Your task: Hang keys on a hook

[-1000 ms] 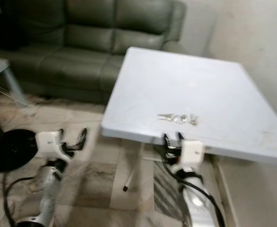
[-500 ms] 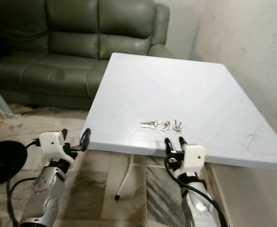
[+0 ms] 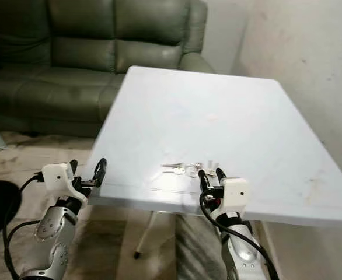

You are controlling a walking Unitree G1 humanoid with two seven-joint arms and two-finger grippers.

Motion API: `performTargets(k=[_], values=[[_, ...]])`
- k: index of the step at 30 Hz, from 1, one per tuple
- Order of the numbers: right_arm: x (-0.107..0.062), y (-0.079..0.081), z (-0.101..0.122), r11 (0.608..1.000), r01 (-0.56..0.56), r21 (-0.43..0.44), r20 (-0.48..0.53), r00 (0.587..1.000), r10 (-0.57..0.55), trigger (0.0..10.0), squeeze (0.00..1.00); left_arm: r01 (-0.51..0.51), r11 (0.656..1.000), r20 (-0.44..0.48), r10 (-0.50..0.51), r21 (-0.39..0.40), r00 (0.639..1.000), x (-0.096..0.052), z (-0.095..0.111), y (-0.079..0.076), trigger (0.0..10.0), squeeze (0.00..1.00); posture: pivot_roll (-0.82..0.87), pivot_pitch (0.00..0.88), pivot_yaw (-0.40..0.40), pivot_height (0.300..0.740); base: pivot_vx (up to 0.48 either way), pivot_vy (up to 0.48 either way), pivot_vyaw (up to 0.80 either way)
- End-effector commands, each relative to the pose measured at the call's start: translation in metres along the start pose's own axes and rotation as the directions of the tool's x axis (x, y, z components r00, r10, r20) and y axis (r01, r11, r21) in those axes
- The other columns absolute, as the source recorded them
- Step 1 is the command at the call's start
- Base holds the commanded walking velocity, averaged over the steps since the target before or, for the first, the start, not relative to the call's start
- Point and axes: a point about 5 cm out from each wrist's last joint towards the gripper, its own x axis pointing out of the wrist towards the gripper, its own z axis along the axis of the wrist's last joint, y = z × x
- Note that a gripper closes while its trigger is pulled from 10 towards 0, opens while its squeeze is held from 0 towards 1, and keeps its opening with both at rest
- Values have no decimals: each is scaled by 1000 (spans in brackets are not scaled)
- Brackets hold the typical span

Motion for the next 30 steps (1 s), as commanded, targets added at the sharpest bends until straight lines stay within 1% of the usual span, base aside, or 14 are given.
performTargets(k=[1,4,5,7,8,10,15,18,19,21,22,24,29,30], values=[[3,2,7,1000,-1,8,29,1000,1,10000,0,-15,1000,11,15,22,1000,0,5,7,10000,0,42,39,-87,740,315,0,0],[3,2,7,1000,-3,8,29,1000,3,10000,0,-19,999,17,18,30,1000,0,6,6,10000,0,41,40,-89,740,305,0,0],[3,2,7,1000,-11,10,29,1000,11,10000,0,-26,998,14,25,48,1000,1,6,6,10000,0,41,40,-89,740,0,0,0],[3,3,7,1000,-16,15,29,999,16,10000,0,-32,998,17,31,54,999,1,6,6,10000,0,41,39,-90,740,0,0,0],[3,3,7,999,-22,24,30,999,21,10000,1000,-21,999,30,20,42,999,0,6,5,10000,0,41,40,-90,740,0,0,0],[3,3,8,999,-34,29,38,999,32,10000,1000,-19,999,27,18,47,999,0,6,5,10000,0,41,40,-91,740,0,0,0],[5,1,7,999,-45,6,29,999,45,10000,1000,33,998,17,-34,53,999,-1,5,-1,10000,0,44,39,-95,740,0,0,0],[7,-6,8,998,-65,-16,28,997,66,10000,1000,95,994,9,-96,59,995,-1,4,-9,10000,0,44,37,-96,740,0,0,0],[9,-10,9,997,-76,-33,26,997,77,10000,1000,134,989,6,-134,62,991,-2,4,-15,10000,0,43,37,-96,740,0,0,0],[10,-13,9,996,-78,-41,25,997,79,10000,1000,150,986,6,-151,66,989,-2,4,-17,10000,0,43,35,-96,740,0,0,0],[12,-19,11,994,-91,-53,24,995,92,10000,1000,173,982,-2,-173,70,985,-2,2,-22,10000,0,42,35,-96,740,0,0,0],[15,-25,13,991,-103,-83,18,994,105,10000,1000,202,976,-9,-202,83,979,-3,1,-27,10000,0,41,33,-96,740,0,0,0],[21,-32,16,981,-145,-126,-10,989,145,10000,1000,255,963,-24,-254,92,967,-3,-1,-36,10000,0,38,30,-98,740,0,0,0],[23,-34,15,972,-190,-136,-43,982,186,10000,537,280,955,-34,-278,97,960,-4,-2,-40,10000,0,37,28,-99,740,0,0,0]])
